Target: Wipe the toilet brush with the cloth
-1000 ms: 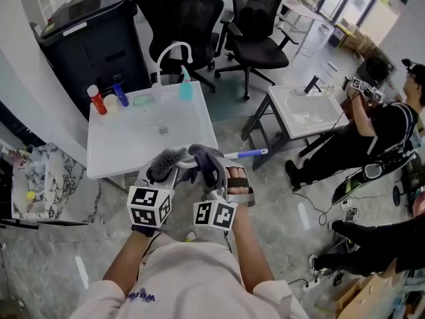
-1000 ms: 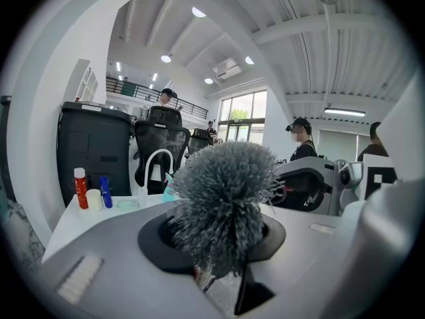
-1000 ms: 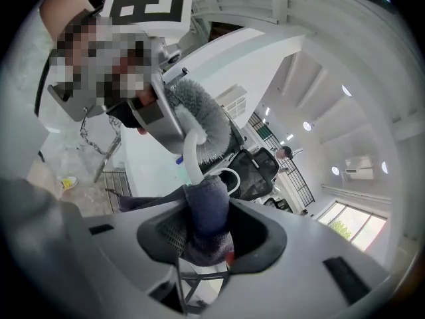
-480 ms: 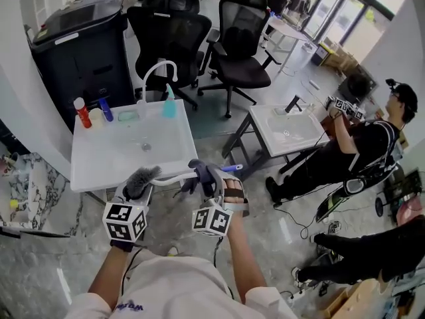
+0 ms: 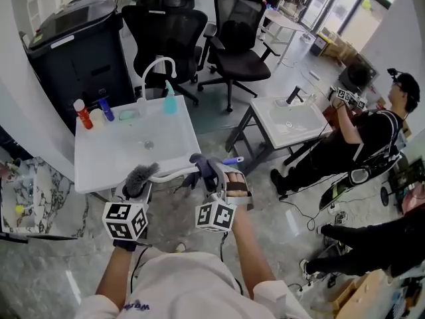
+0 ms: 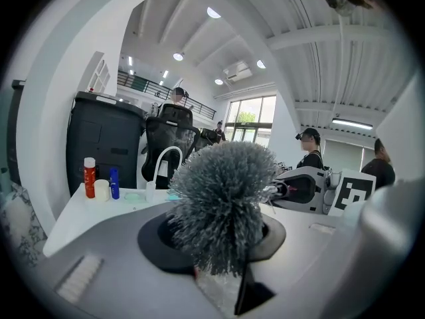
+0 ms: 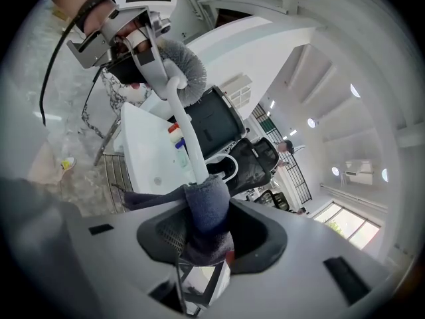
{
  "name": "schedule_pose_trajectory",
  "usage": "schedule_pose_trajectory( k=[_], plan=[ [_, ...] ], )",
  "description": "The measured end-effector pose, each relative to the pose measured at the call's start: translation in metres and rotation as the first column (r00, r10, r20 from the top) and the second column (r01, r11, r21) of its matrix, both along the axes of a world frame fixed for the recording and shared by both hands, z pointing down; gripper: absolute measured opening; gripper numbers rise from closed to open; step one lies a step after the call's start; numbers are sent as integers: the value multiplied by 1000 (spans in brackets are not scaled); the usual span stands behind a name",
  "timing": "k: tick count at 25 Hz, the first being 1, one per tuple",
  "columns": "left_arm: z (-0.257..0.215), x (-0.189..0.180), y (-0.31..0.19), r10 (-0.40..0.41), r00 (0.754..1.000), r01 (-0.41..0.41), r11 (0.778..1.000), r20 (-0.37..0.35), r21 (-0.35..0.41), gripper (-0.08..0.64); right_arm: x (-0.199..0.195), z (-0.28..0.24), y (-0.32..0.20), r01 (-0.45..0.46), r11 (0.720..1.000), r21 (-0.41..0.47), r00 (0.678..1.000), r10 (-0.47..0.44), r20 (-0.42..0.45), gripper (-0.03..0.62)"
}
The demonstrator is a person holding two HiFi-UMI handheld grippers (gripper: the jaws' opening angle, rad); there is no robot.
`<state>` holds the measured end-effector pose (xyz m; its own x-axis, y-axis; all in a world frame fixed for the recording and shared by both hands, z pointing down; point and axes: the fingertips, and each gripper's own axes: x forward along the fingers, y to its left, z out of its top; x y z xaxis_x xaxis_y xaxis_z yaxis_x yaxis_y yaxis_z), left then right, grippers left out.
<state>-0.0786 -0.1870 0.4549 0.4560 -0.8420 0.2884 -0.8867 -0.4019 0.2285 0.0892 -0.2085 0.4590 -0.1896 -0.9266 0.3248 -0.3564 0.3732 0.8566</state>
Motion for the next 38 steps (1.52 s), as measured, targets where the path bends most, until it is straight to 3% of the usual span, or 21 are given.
schedule_pose_trajectory(
  k=[11, 22, 26, 29, 33, 38],
  plan=[
    [2, 10, 4, 18, 1000, -18, 1000, 6, -3, 133, -42, -5, 20, 98, 995, 9, 995, -98, 5, 149],
    [1, 0, 6, 4, 1000, -4, 1000, 3, -6, 133, -17, 3, 7, 47, 999, -8, 999, -47, -16, 154],
    [2, 2, 11, 9, 1000, -9, 1000, -3, -5, 133, 3, 17, 2, 8, 1000, -14, 999, -9, -47, 209],
    [-3, 8, 3, 28, 999, -28, 1000, 20, 5, 133, 17, 18, -11, -11, 1000, -17, 998, 10, -70, 172],
    [2, 7, 4, 38, 999, -37, 999, 25, -17, 133, 20, 23, -10, -16, 1000, -25, 996, 13, -92, 169],
    [9, 3, 2, 36, 999, -36, 998, -12, -56, 133, 19, 27, -10, 1, 999, 34, 979, 6, -202, 218]
  ],
)
